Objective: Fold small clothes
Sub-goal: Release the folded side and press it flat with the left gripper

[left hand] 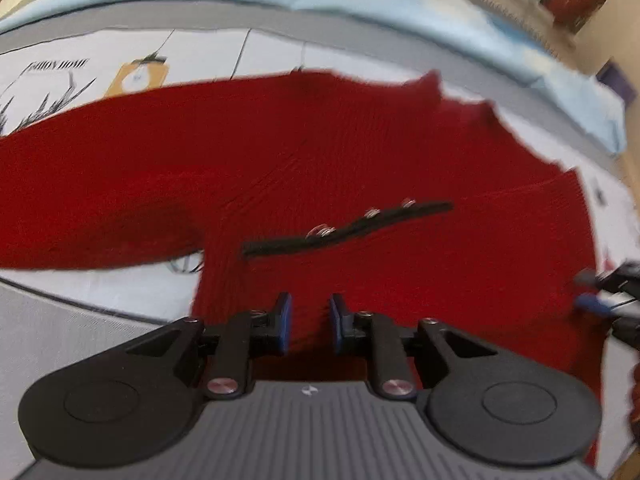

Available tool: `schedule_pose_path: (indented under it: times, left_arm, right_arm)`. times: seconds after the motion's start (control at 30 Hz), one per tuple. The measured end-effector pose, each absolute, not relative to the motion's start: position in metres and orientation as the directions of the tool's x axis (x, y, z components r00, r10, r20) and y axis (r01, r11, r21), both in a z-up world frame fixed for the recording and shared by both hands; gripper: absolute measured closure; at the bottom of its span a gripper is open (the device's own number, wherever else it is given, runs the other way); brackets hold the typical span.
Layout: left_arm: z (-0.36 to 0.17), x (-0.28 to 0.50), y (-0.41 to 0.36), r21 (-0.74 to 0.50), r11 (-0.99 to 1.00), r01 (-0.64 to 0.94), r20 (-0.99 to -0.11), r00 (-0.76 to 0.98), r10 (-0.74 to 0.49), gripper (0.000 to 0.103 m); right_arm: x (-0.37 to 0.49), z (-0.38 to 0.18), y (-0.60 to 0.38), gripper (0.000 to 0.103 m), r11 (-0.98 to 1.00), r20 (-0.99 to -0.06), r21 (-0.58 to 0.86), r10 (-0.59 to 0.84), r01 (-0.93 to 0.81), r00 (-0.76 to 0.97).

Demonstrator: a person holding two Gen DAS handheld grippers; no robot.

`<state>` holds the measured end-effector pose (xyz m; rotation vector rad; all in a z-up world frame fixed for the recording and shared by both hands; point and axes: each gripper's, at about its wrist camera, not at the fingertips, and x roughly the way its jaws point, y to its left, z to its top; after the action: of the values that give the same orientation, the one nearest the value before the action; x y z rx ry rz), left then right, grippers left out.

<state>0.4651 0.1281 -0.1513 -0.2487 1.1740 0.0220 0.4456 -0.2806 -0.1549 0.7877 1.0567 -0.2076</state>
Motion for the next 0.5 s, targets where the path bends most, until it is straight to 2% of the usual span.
schedule_pose_path:
  times: [0.13,0.23,0.5]
  left_arm:
    - [-0.135,0.461,0.154,-0.216,0.955,-0.201,-0.876,0.472,-0.098,0.080]
    - [-0.120,0.457,0.190,-0.210,0.935,-0.286,-0.845,0.534,-0.026,0.069]
    - [-0.112,0.444,0.274,-0.121,0.861,-0.494,-0.826,0.531,0.189,0.069]
  right_arm:
    - [0.446,-0.135,-0.273,0.068,0.748,-0.834,0.468,0.199,0.470,0.514]
    - [0.446,-0.123,-0.265,0.066,0.745,-0.817,0.503,0.244,0.438,0.523]
    - [0.445,-0.080,-0.211,0.059,0.885,-0.774,0.434,0.270,0.169,0.572]
